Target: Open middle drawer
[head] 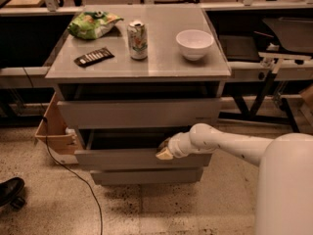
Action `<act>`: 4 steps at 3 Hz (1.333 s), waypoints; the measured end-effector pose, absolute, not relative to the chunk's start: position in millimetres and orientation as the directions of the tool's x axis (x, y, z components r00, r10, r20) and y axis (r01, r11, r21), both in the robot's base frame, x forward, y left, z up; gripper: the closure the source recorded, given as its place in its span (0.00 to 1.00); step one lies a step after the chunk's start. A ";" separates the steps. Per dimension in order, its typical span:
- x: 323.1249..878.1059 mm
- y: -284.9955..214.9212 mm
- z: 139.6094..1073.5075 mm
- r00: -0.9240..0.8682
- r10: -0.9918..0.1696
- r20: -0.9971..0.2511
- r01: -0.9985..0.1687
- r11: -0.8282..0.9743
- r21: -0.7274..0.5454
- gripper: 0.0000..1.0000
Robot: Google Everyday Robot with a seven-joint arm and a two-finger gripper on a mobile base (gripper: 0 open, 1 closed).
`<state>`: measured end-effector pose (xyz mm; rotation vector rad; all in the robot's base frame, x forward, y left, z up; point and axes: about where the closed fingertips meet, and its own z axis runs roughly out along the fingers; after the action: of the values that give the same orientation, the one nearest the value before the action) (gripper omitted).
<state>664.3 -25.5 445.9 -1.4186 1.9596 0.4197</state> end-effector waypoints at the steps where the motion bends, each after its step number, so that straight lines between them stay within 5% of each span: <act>1: 664.2 -25.5 445.9 -0.182 -0.710 -0.681 -0.926 0.356 -0.124 0.76; 4: 568.6 -23.3 458.6 -0.186 -0.766 -0.615 -0.976 0.217 0.025 0.06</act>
Offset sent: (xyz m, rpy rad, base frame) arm -0.2443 -0.0139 0.0399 -0.1093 0.4274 0.3197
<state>568.6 -23.3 458.6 -1.6052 2.0185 0.5806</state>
